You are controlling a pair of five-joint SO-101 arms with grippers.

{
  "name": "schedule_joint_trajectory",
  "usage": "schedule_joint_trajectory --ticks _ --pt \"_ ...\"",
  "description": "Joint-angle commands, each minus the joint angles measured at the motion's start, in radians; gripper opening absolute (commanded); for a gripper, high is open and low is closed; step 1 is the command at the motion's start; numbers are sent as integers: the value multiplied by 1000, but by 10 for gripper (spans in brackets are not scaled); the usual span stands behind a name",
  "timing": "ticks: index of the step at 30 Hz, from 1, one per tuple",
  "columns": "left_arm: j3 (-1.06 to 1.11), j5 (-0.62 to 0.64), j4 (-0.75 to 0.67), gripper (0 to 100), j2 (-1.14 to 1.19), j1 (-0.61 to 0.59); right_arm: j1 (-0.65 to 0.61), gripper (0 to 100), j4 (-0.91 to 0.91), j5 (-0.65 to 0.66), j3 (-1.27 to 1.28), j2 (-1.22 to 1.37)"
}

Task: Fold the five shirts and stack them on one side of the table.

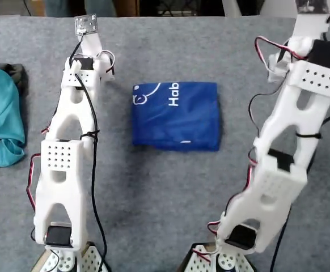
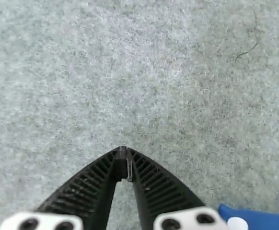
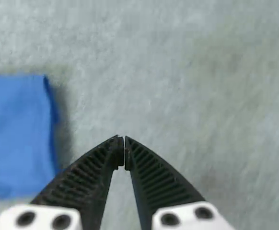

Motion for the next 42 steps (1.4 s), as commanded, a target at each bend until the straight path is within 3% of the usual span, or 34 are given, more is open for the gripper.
schedule_joint_trajectory --ticks 1,4,10,14,19,26,42 --pt "-51 8 6 30 -20 5 -55 16 3 -18 369 -226" --pt "-54 8 6 30 -20 5 -114 62 2 -75 588 -337" --pt "-56 8 6 30 -20 13 -164 350 -21 -393 786 -404" --pt "-56 8 6 30 -20 8 -275 450 -81 -523 878 -377" --pt "-56 8 6 30 -20 10 -365 456 -229 -654 903 -265" --pt "-56 8 6 30 -20 8 -391 456 -382 -730 905 -117" --pt "-56 8 6 30 -20 7 -391 456 -473 -732 905 38"
